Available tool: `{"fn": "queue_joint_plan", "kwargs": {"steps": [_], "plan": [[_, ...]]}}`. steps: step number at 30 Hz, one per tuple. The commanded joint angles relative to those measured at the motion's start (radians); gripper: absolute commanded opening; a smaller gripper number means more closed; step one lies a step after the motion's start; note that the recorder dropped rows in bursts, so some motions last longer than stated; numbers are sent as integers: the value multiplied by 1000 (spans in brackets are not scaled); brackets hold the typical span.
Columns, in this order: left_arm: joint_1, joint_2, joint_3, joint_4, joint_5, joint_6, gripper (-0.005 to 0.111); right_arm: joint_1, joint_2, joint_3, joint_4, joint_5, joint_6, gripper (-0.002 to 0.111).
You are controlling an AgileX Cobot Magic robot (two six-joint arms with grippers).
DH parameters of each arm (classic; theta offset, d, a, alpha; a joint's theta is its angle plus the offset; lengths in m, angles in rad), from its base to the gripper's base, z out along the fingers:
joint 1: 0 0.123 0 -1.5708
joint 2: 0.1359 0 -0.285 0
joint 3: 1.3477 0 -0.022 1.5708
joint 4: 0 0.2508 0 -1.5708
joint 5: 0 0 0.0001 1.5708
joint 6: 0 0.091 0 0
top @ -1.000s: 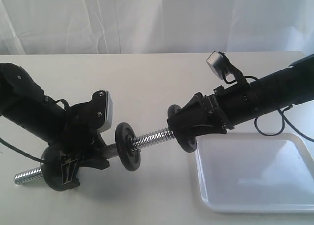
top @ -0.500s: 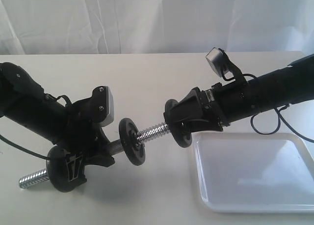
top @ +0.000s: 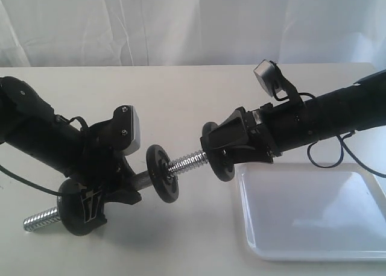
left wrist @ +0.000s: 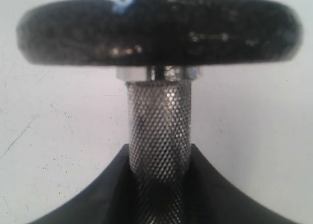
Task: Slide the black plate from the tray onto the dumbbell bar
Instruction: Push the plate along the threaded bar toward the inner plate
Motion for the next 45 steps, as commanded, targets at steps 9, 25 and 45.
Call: {"fn": "queue_joint_plan", "kwargs": {"steps": [9, 25, 45], "plan": [[-4, -50, -26, -134, 44, 1, 0, 34, -8, 1, 52, 34, -17, 0], [-4, -50, -26, -134, 44, 1, 0, 59, -8, 1, 75, 34, -19, 0], [-4, -50, -26, -134, 44, 1, 0, 148, -8, 1, 86, 34, -19, 0]]}}
